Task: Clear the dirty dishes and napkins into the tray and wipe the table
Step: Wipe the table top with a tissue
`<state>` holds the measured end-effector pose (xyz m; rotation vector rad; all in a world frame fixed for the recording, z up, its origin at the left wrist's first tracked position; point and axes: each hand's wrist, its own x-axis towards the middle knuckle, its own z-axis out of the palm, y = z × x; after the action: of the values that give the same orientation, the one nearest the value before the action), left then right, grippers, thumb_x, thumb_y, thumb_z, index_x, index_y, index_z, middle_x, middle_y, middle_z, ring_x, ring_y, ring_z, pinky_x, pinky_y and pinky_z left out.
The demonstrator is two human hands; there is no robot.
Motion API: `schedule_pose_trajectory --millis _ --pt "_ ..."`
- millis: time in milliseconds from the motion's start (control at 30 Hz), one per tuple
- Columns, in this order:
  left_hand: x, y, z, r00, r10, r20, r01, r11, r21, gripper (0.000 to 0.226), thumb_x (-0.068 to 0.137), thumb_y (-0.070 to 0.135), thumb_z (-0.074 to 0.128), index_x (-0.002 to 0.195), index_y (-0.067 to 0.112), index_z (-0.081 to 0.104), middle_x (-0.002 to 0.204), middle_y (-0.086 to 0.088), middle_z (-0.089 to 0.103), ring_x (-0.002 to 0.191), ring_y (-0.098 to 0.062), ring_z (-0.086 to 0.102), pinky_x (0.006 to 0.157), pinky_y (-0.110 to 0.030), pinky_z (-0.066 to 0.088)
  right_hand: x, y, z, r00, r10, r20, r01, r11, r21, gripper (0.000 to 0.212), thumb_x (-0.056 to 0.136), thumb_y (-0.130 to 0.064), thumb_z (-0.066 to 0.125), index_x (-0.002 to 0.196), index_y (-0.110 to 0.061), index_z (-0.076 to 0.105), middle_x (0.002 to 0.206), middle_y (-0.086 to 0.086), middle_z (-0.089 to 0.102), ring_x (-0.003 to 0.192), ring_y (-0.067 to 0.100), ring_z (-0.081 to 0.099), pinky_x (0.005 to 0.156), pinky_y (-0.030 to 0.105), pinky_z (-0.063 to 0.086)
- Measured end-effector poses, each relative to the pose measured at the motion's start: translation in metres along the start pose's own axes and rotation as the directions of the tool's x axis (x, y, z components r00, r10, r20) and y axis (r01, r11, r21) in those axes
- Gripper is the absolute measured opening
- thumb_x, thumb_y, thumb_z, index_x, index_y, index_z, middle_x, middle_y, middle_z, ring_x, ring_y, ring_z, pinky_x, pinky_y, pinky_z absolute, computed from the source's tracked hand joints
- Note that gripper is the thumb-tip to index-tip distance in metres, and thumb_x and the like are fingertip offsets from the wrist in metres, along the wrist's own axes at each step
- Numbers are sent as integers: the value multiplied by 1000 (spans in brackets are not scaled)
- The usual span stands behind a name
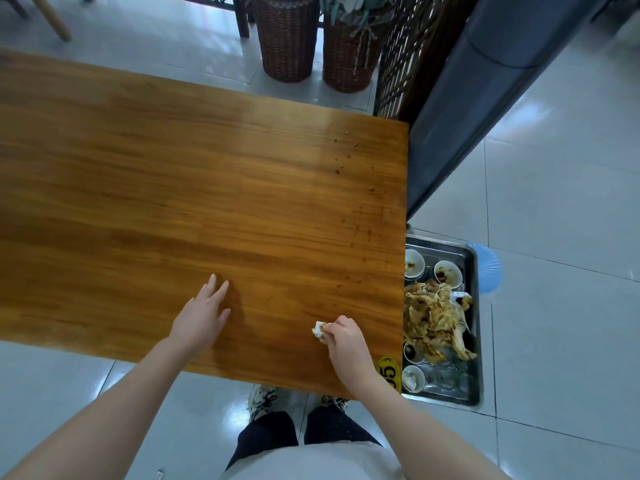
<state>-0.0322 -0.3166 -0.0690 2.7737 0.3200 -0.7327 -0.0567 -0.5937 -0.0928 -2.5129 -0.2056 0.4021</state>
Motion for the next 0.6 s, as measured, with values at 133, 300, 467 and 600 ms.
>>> schedule_pose_trajectory --millis 133,300,467,600 --pt "5 0 2 1000 20 -1 -20 1000 -7 61 100 34 45 154 27 16 162 2 3 140 -26 34 104 -37 42 14 5 -14 999 35 -41 -33 998 44 21 95 -4 51 97 0 71 85 10 58 83 24 51 74 37 46" --pt "3 -5 3 1000 14 -17 -14 1000 -16 61 100 35 46 154 29 17 162 5 3 141 -25 34 102 -36 45 32 9 -24 982 166 -93 -159 984 77 22 96 -7 50 90 -4 71 84 4 55 83 17 49 74 29 44" --pt "4 -5 4 1000 -5 -12 5 1000 -27 64 100 36 46 154 29 14 162 5 3 141 -25 32 104 -37 43 34 -4 -14 956 255 -144 -245 966 86 25 97 -5 45 88 -5 69 84 3 53 84 16 47 73 29 45" --pt "5 -5 3 1000 5 -10 -5 1000 -21 64 100 36 45 154 28 12 162 5 2 142 -25 32 104 -36 43 28 -14 -1 970 213 -116 -199 972 123 24 98 -11 47 92 -5 69 85 1 52 84 15 46 74 31 45"
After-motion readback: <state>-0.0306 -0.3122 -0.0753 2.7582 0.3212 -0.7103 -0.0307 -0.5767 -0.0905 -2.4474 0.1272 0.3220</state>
